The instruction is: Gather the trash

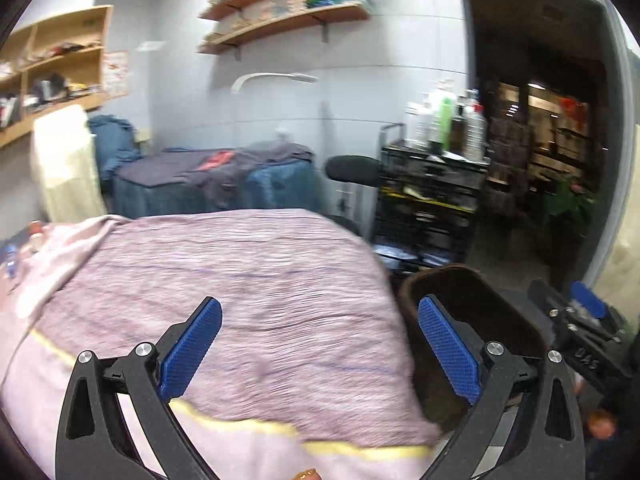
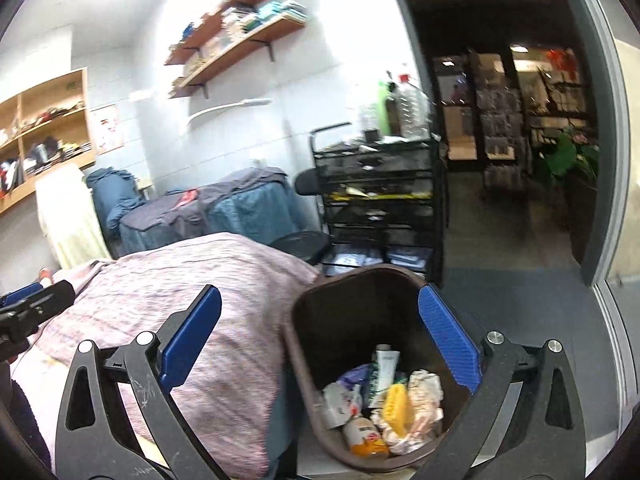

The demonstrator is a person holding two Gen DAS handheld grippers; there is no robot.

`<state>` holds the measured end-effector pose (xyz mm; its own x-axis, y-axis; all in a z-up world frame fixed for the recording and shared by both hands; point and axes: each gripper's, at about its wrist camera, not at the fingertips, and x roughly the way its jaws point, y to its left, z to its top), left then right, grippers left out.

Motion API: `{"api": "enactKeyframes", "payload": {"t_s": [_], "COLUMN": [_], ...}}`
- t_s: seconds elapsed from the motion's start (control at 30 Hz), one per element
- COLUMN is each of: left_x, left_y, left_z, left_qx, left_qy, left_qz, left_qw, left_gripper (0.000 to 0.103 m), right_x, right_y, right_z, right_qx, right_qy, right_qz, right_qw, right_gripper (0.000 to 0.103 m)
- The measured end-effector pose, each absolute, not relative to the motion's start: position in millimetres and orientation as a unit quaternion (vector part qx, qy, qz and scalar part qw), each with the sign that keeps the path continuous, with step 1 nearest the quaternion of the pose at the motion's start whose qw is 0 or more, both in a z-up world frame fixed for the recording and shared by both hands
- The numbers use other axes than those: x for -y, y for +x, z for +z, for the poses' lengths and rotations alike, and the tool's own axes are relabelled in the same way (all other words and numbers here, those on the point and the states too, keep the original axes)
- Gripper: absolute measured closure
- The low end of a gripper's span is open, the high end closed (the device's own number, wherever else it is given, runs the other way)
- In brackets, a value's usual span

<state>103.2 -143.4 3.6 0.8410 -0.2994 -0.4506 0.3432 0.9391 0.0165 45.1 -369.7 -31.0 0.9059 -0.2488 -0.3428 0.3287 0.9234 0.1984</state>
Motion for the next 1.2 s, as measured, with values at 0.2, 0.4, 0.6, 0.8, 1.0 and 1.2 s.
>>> {"api": "enactKeyframes", "payload": {"t_s": [0.2, 0.4, 0.6, 0.8, 1.0, 1.2], "left_x": [93.6, 67.5, 52.4, 46.3, 49.0, 51.9], "left_y": [84.3, 62.2, 49.8, 44.5, 42.9, 41.2], "left_z": [2.5, 5.0, 6.9, 9.3, 9.6, 9.3], "left_qx": [-0.203, -0.174, -0.170, -0.167, -0.165, -0.162], "left_qy": [0.027, 0.025, 0.028, 0.022, 0.024, 0.025], "left_qz": [-0.086, -0.041, -0.028, -0.026, -0.029, -0.027], "left_qw": [0.975, 0.984, 0.985, 0.985, 0.986, 0.986], "left_gripper": [0.006, 0.006, 0.006, 0.006, 0.006, 0.006], "right_x": [319.4, 271.1, 247.4, 240.2, 239.9, 242.9], "right_y": [41.4, 30.8, 23.2, 17.1, 15.0, 14.7], "right_z": [-29.2, -30.3, -25.5, -23.0, -21.8, -20.2], "right_qx": [-0.158, -0.152, -0.149, -0.145, -0.144, -0.143], "right_qy": [0.101, 0.069, 0.050, 0.047, 0.046, 0.045], "right_qz": [-0.105, -0.063, -0.034, -0.029, -0.030, -0.032], "right_qw": [0.977, 0.984, 0.987, 0.988, 0.988, 0.988], "right_gripper": [0.006, 0.006, 0.006, 0.006, 0.006, 0.006]}}
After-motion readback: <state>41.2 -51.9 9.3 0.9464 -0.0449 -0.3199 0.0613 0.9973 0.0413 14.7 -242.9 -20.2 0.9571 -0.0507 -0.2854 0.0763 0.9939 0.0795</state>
